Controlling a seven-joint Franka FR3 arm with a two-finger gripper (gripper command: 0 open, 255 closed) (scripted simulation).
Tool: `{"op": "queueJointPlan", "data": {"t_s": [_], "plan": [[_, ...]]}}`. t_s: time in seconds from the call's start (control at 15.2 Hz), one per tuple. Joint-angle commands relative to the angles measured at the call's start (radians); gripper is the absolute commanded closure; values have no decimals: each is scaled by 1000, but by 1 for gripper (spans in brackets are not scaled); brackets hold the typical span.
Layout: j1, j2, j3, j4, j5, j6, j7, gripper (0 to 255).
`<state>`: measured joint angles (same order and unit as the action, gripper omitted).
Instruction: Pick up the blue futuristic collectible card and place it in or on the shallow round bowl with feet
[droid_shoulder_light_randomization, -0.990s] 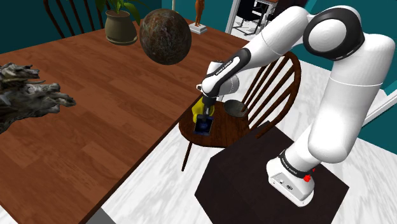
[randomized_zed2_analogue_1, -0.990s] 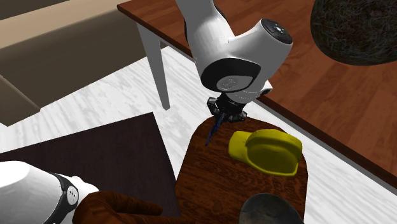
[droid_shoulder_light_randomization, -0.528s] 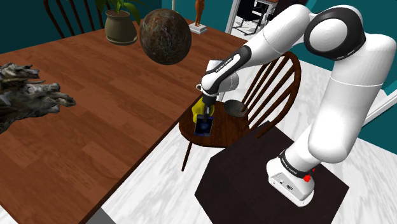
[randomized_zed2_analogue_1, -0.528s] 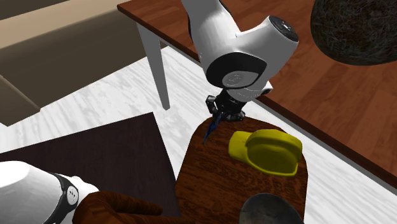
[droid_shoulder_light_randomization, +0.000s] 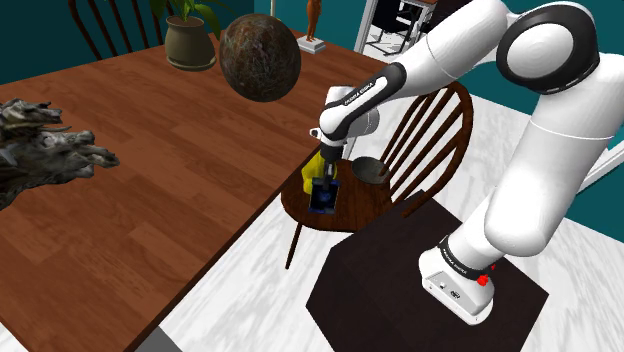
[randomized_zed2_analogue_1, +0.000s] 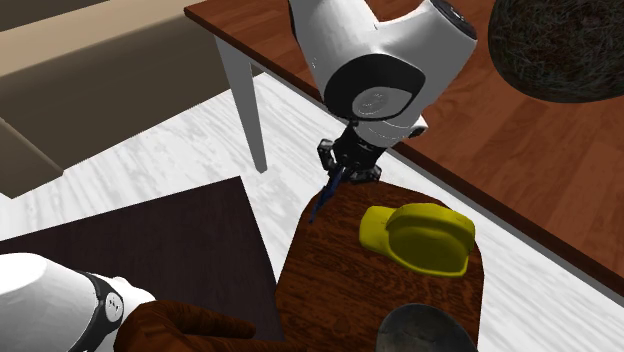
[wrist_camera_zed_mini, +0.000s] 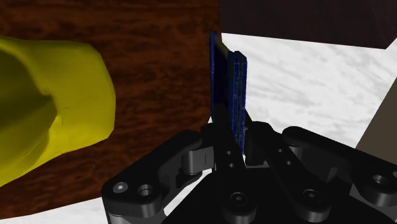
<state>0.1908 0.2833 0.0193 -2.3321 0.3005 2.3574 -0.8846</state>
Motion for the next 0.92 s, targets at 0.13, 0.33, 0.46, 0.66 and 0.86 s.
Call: {"op": "queueJointPlan", "data": {"t_s": [0.13, 0.33, 0.46, 0.66, 0.86], "plan": [[0, -51, -4, -4, -12, -47, 14, 255], [1, -86, -7, -2, -21, -83, 26, 255], [0, -109, -8, 0, -26, -107, 33, 255], [0, -142, -10, 5, -34, -145, 44, 255], [0, -164, -11, 9, -39, -170, 51, 255]]}}
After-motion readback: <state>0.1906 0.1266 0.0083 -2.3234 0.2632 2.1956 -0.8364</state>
